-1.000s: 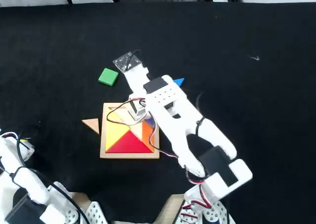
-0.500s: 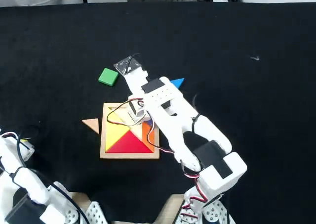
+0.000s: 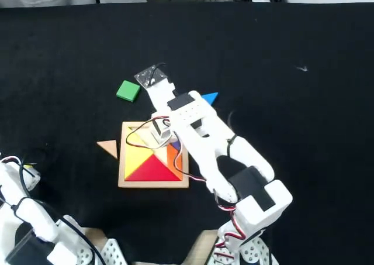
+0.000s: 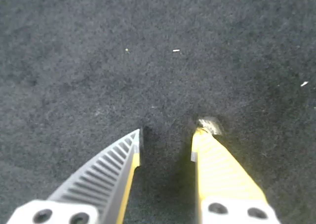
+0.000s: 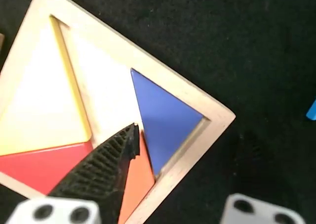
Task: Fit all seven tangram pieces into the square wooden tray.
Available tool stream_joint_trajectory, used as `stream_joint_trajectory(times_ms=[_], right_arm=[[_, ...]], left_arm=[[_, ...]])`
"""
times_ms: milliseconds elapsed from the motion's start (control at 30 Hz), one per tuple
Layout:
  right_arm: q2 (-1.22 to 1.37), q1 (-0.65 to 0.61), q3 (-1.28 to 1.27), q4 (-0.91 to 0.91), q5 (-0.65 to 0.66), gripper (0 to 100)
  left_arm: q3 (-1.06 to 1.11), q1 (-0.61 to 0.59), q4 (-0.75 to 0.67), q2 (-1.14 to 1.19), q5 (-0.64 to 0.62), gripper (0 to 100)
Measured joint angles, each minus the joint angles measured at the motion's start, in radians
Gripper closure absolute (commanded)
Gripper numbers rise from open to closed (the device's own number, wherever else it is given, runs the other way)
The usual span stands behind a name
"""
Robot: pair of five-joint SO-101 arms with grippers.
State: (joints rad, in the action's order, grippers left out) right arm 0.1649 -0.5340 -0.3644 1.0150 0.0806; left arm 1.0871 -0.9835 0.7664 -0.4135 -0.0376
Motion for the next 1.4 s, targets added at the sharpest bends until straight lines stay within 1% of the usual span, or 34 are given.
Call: stream_joint_trajectory(times_ms=[100,167,267,300,367,467,567,667,767,900,1000,1200,1400], right_arm=[[0.0,0.0,0.0,-0.002,-0.002,71.3],[0.0,0.0,0.0,-0.002,0.006,79.6],[-0.02,0.0,0.0,0.025,0.057,95.5],[-0.038,0.0,0.0,0.028,0.064,99.3],[-0.084,0.0,0.0,0.028,0.074,96.8],[-0.123,-0.011,-0.014,-0.029,0.077,98.9],[-0.121,-0.037,-0.02,-0.106,0.077,98.8],[-0.063,-0.063,-0.015,-0.132,0.077,98.8],[0.04,-0.084,0.028,-0.123,0.077,98.8],[0.143,-0.095,0.115,-0.06,0.078,98.8],[0.161,-0.094,0.133,-0.031,0.078,98.8],[0.167,-0.041,0.133,-0.02,0.078,98.8],[0.164,-0.044,0.117,-0.018,0.078,98.8]], left_arm=[[0.0,0.0,0.0,0.0,0.0,82],[0.0,0.0,0.0,0.0,0.0,82],[0.0,0.0,0.0,0.0,0.0,82],[0.0,0.0,0.0,0.0,0.0,82],[0.0,0.008,0.0,0.0,-0.002,82],[0.0,0.017,0.0,0.0,-0.002,82],[0.0,0.017,0.0,0.0,-0.002,82],[0.0,0.017,0.0,0.0,-0.002,82],[0.0,0.017,0.0,0.0,0.0,82],[0.0,0.017,0.0,0.0,0.0,82],[0.0,0.017,0.0,0.0,0.0,82],[0.0,0.017,0.0,0.0,0.0,82],[0.0,0.017,0.0,0.0,0.0,82]])
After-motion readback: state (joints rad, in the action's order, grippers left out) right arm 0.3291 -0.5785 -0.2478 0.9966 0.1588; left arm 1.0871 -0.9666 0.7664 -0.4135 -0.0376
